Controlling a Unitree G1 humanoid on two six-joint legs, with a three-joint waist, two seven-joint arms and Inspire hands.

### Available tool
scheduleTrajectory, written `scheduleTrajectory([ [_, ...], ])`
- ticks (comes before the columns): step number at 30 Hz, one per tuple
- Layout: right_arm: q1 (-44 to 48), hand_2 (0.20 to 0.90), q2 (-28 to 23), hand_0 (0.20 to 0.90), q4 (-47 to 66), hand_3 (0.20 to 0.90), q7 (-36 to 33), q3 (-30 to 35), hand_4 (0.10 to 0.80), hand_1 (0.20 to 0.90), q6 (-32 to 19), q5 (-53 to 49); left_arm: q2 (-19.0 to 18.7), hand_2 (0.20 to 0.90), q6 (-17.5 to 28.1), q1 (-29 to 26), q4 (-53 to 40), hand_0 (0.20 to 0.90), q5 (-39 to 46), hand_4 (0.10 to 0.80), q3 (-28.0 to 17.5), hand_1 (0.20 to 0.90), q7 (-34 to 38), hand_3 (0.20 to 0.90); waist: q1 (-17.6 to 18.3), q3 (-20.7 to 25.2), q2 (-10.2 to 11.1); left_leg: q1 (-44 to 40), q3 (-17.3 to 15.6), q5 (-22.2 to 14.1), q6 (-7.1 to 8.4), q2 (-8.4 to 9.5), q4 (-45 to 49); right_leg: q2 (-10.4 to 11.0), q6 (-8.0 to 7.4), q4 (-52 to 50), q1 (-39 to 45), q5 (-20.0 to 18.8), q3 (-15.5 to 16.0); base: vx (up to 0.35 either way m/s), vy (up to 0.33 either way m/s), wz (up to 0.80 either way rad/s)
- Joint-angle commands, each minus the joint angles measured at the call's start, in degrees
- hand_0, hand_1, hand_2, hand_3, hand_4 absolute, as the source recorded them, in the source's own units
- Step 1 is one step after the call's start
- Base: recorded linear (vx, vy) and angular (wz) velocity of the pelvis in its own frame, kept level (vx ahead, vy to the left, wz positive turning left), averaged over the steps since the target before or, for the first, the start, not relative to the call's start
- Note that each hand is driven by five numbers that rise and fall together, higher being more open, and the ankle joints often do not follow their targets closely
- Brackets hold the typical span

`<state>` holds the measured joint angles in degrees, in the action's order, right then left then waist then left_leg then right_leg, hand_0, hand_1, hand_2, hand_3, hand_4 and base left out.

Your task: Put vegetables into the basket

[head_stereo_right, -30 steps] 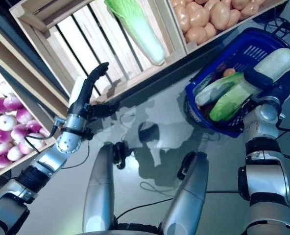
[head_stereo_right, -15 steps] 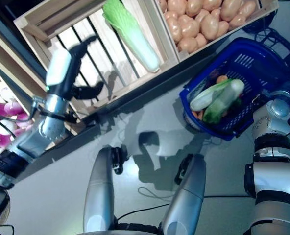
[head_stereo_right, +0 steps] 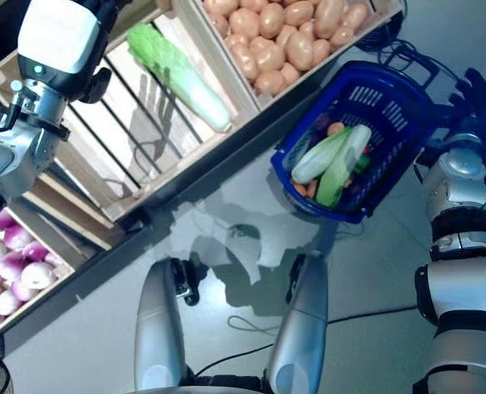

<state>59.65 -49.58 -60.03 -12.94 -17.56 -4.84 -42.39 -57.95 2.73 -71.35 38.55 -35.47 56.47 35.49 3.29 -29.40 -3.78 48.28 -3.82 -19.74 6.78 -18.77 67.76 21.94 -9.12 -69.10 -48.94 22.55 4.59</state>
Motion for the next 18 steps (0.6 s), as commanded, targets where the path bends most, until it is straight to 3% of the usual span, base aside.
scheduleTrajectory([
  [1,1.9,0.900,-0.3,0.900,2.0,0.900,3.9,-0.8,0.800,0.900,-5.8,0.7,0.5,0.900,-3.1,-6.1,5.0,0.900,-1.8,0.800,0.2,0.900,-1.1,0.900,1.0,7.8,1.7,-1.0,-2.0,-2.8,0.78,-0.74,-3.2,2.4,1.04,3.5,0.6,-2.7,1.1,-0.042,0.069,-0.07],
  [8,1.1,0.900,0.3,0.900,3.1,0.900,7.8,-1.9,0.800,0.900,-7.8,-1.7,2.4,0.900,-4.0,-8.3,10.5,0.900,-1.3,0.800,5.1,0.900,-5.9,0.900,2.9,6.3,1.9,2.7,-1.9,-4.4,1.33,-1.70,0.2,2.7,-0.23,2.7,-2.8,-3.6,-0.5,-0.049,0.066,-0.18],
  [18,0.8,0.900,0.6,0.900,2.2,0.900,10.9,-3.4,0.800,0.900,-8.9,-1.8,4.8,0.900,-5.2,-8.3,17.4,0.900,2.2,0.800,4.0,0.900,-6.6,0.900,3.9,4.1,2.5,8.0,-1.1,-5.7,2.49,-3.11,3.9,4.1,-1.55,2.4,-7.7,-5.7,-1.9,-0.076,0.044,-0.08],
])
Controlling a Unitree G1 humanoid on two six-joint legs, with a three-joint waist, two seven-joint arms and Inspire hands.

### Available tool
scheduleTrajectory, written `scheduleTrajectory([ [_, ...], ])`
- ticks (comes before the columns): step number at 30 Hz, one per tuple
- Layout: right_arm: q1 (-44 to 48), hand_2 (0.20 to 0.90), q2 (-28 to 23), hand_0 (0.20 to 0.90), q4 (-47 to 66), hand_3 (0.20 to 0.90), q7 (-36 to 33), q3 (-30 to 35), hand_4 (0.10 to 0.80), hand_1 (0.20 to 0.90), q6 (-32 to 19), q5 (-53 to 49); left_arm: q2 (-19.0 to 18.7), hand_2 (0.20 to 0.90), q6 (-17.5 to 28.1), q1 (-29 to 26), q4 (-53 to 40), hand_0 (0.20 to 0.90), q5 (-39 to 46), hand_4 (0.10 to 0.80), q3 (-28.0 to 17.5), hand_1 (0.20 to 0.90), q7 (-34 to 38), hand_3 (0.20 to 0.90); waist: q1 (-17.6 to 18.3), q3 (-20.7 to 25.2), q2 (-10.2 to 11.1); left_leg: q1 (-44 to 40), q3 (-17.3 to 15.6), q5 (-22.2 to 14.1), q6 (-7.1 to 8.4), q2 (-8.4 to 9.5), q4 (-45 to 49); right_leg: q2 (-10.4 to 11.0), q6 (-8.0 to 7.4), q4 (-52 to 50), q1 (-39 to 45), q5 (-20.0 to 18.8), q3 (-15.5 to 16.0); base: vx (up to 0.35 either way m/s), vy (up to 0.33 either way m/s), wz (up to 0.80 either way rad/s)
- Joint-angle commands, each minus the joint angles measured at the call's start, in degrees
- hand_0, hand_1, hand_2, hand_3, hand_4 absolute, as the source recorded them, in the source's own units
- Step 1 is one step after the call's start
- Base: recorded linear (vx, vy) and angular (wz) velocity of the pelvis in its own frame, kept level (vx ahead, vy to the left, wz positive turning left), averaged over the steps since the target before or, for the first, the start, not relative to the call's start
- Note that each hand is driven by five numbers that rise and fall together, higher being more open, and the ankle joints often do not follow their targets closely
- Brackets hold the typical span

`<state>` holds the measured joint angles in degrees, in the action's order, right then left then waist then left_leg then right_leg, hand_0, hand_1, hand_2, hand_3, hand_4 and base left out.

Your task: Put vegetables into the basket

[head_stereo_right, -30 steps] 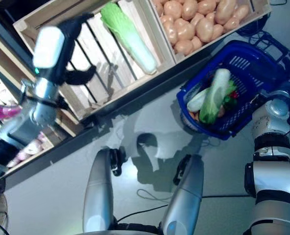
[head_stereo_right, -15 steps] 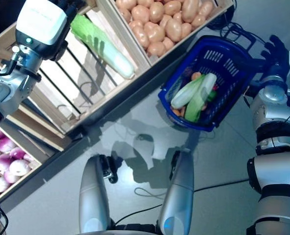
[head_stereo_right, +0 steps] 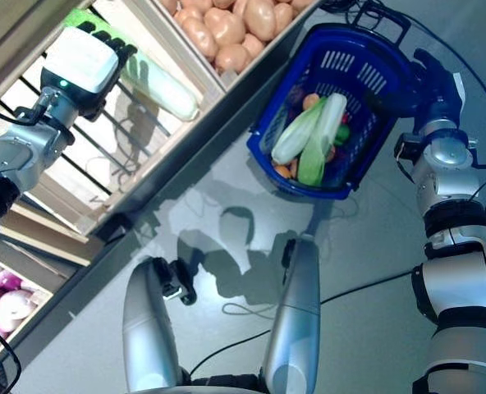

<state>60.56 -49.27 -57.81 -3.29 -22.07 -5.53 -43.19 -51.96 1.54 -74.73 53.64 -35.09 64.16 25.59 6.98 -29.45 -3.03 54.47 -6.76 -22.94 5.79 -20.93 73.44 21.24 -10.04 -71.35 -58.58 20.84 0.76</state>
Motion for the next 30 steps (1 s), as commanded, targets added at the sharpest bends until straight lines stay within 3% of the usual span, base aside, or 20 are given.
scheduleTrajectory([
  [1,-0.3,0.900,0.2,0.900,0.0,0.900,1.3,1.2,0.800,0.900,-8.1,-1.0,-1.1,0.900,-3.9,-4.9,2.6,0.900,1.8,0.800,-3.8,0.900,3.6,0.900,0.3,4.1,1.8,2.0,1.9,-2.5,3.53,-1.05,-1.6,4.9,-0.67,4.6,1.8,-4.1,1.9,-0.051,0.046,-0.10],
  [18,-1.5,0.900,-0.8,0.900,-0.7,0.900,3.0,1.9,0.800,0.900,-7.0,-1.7,-0.8,0.900,-3.1,-6.6,6.8,0.900,-4.3,0.800,-1.8,0.900,12.4,0.900,1.1,3.7,2.9,6.0,3.7,-3.5,5.00,-3.81,1.4,6.6,-1.83,3.3,-1.5,-5.0,0.3,-0.010,0.021,-0.07],
  [30,-2.5,0.900,0.7,0.900,1.4,0.900,4.9,2.9,0.800,0.900,-8.0,-2.9,0.3,0.900,-5.3,-7.0,8.2,0.900,-2.8,0.800,-0.9,0.900,6.2,0.900,1.8,2.7,2.8,11.1,5.2,-3.9,5.63,-4.69,4.0,6.7,-2.40,1.1,-6.4,-5.5,-1.8,-0.001,0.002,-0.04],
])
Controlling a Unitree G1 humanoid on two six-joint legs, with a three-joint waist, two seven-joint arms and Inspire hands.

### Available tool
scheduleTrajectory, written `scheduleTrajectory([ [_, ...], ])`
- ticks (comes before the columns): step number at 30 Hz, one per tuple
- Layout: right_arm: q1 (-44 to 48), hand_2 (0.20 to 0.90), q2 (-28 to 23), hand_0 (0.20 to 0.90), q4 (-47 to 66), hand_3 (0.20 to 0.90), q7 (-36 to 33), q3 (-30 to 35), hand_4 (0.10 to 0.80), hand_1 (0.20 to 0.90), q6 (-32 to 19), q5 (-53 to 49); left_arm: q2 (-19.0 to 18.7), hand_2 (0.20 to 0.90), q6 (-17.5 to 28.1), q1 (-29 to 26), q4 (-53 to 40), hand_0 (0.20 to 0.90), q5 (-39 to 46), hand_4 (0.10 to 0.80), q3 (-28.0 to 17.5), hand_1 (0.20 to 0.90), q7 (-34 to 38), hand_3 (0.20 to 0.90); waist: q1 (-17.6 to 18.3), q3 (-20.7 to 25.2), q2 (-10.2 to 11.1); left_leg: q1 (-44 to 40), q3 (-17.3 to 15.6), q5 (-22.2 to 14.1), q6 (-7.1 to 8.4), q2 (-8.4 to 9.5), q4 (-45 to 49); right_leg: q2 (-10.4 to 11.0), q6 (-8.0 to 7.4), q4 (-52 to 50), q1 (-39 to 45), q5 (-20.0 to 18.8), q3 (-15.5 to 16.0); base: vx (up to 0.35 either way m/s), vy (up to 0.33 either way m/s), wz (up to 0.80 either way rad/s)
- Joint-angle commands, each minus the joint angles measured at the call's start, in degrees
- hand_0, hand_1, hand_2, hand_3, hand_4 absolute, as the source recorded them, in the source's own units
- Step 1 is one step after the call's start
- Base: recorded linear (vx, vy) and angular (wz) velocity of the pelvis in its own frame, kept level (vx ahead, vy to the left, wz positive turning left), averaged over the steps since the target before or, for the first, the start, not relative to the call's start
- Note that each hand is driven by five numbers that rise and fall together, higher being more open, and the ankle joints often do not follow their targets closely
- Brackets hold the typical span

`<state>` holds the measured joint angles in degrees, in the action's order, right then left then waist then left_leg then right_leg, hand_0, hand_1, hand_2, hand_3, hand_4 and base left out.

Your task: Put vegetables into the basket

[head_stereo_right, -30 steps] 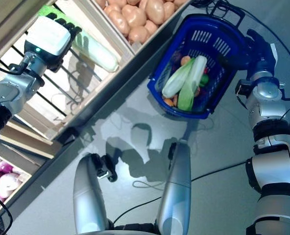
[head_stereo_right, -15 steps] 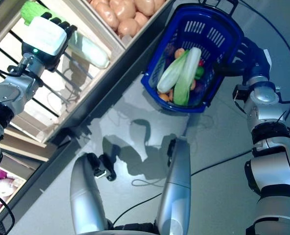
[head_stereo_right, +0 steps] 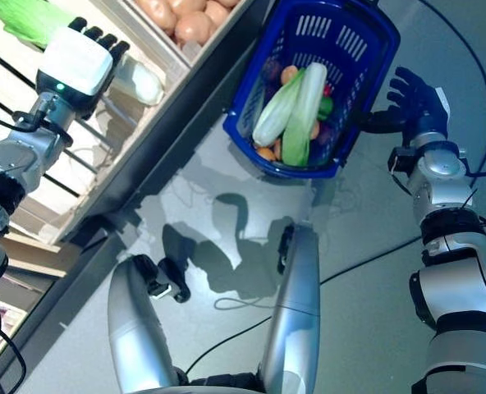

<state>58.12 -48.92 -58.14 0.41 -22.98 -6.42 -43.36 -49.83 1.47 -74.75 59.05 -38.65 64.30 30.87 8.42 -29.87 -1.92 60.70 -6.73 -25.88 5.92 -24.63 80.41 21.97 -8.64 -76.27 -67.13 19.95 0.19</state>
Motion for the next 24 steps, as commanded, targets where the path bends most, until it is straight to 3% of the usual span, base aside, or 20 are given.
scheduleTrajectory([
  [1,-0.3,0.900,0.3,0.900,2.7,0.900,1.0,4.0,0.800,0.900,-7.1,-2.9,-1.8,0.900,-5.3,-6.9,2.7,0.900,0.6,0.800,-1.0,0.900,0.3,0.900,0.5,3.0,1.6,5.3,5.3,-1.0,5.59,-1.06,-2.7,6.0,-3.84,5.9,1.6,-4.7,-1.5,-0.014,0.004,-0.04],
  [9,-2.2,0.900,0.3,0.900,7.4,0.900,1.2,5.5,0.800,0.900,-7.4,-2.2,-1.8,0.900,-5.0,-6.5,2.3,0.900,-1.1,0.800,-1.2,0.900,-4.1,0.900,1.1,2.3,2.0,8.8,6.3,-1.4,5.90,-2.00,0.0,5.8,-3.98,3.3,-2.0,-4.7,-2.8,-0.006,0.011,-0.02],
  [17,-5.4,0.900,-0.8,0.900,14.7,0.900,3.4,6.7,0.800,0.900,-6.0,-3.0,-1.5,0.900,-8.8,-7.0,3.2,0.900,0.3,0.800,-1.2,0.900,-14.0,0.900,2.5,2.5,2.8,14.7,9.2,-2.1,6.26,-3.72,5.4,5.5,-3.65,-2.2,-7.9,-3.2,-5.1,-0.004,0.040,-0.11],
  [24,-8.0,0.900,-1.0,0.900,18.6,0.900,4.5,8.8,0.800,0.900,-5.9,-2.7,-2.0,0.900,-9.7,-6.7,4.9,0.900,0.8,0.800,-2.3,0.900,-19.8,0.900,2.9,3.2,2.6,16.6,10.1,-2.3,5.90,-3.87,7.1,5.6,-3.22,-4.0,-10.0,-3.0,-5.8,0.010,0.016,-0.10],
])
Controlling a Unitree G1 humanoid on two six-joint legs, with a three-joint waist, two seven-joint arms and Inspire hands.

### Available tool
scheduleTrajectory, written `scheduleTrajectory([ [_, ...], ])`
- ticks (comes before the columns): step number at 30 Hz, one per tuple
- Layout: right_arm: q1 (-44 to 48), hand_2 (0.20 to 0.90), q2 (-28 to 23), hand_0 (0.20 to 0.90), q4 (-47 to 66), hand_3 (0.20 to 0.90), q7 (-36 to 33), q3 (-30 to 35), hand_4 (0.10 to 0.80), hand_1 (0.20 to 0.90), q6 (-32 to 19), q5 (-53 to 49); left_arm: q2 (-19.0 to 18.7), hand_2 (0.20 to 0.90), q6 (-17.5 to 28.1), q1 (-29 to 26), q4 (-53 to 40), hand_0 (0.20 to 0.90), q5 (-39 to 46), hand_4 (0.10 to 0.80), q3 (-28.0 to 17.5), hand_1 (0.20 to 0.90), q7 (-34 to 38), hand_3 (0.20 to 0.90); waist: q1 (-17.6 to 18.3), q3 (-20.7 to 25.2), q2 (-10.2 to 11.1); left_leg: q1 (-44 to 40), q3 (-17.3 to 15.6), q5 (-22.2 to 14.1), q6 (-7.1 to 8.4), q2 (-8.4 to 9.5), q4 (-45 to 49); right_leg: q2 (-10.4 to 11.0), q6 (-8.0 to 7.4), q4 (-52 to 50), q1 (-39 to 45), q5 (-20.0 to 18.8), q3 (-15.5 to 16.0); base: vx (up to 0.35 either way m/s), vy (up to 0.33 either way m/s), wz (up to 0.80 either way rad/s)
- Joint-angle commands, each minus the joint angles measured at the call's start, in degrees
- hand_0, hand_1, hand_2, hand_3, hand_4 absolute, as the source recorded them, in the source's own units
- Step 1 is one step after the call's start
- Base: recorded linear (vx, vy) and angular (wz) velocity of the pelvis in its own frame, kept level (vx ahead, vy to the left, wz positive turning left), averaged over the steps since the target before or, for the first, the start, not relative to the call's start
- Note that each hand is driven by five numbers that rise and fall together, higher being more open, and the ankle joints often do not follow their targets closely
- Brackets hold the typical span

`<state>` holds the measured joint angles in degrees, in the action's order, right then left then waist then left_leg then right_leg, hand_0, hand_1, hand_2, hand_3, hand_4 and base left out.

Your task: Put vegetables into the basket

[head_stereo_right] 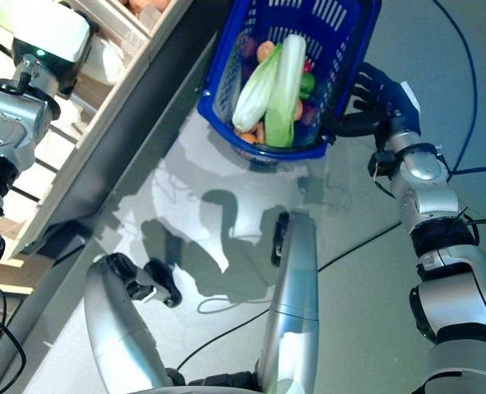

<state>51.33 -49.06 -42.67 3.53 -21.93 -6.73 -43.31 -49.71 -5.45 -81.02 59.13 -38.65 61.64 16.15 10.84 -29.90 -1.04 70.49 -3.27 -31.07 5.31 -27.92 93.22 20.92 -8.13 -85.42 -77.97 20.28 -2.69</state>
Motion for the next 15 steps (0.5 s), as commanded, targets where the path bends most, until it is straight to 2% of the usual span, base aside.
scheduleTrajectory([
  [1,-1.4,0.900,-0.7,0.900,3.4,0.900,1.3,7.8,0.800,0.900,-5.7,-2.7,-2.0,0.900,-2.8,-0.3,5.0,0.900,1.0,0.800,0.3,0.900,-5.2,0.900,0.5,3.3,1.7,6.7,6.6,2.9,6.39,-0.50,-5.8,6.6,-3.65,5.1,0.9,-3.3,-2.9,-0.010,0.011,-0.05],
  [2,-1.6,0.900,-0.5,0.900,3.6,0.900,1.3,7.9,0.800,0.900,-5.9,-2.7,-1.7,0.900,-3.2,-0.3,5.2,0.900,1.5,0.800,0.2,0.900,-6.4,0.900,0.5,3.3,1.7,6.6,6.5,3.0,6.25,-0.42,-5.9,6.7,-3.55,5.1,0.9,-3.2,-2.7,0.000,0.000,0.00],
  [3,-1.6,0.900,-0.4,0.900,3.9,0.900,1.2,8.0,0.800,0.900,-6.0,-2.6,-1.6,0.615,-3.2,-0.1,5.4,0.615,1.8,0.610,0.0,0.615,-7.3,0.615,0.5,3.4,1.7,6.5,6.3,3.0,6.14,-0.39,-6.0,6.7,-3.49,5.2,1.0,-3.2,-2.6,0.000,0.000,0.00],
  [4,-1.7,0.900,-0.2,0.900,4.2,0.900,1.0,8.1,0.800,0.900,-6.0,-2.6,-1.5,0.300,-3.3,0.1,5.5,0.300,2.2,0.400,-0.1,0.300,-7.9,0.300,0.6,3.4,1.6,6.3,6.1,3.0,6.11,-0.32,-6.1,6.8,-3.41,5.2,1.2,-3.2,-2.5,0.000,0.000,0.00],
  [6,-2.1,0.900,-0.2,0.900,5.2,0.900,1.4,9.0,0.800,0.900,-6.4,-2.6,-1.7,0.300,-2.6,1.1,5.8,0.300,2.3,0.400,-0.9,0.300,-9.2,0.300,0.4,3.6,1.5,5.7,5.8,3.1,5.90,-0.20,-6.3,7.0,-3.18,5.3,1.7,-3.2,-2.4,0.000,0.000,0.00],
  [15,-3.0,0.900,1.6,0.900,6.6,0.900,0.2,9.5,0.800,0.900,-7.5,-2.1,-2.4,0.300,-0.6,3.5,6.4,0.300,2.7,0.400,-2.7,0.300,-5.2,0.300,-0.2,5.3,1.7,1.4,4.0,3.7,4.42,0.39,-9.6,7.0,-2.82,7.6,5.8,-3.6,-0.2,0.005,-0.021,0.03],
])
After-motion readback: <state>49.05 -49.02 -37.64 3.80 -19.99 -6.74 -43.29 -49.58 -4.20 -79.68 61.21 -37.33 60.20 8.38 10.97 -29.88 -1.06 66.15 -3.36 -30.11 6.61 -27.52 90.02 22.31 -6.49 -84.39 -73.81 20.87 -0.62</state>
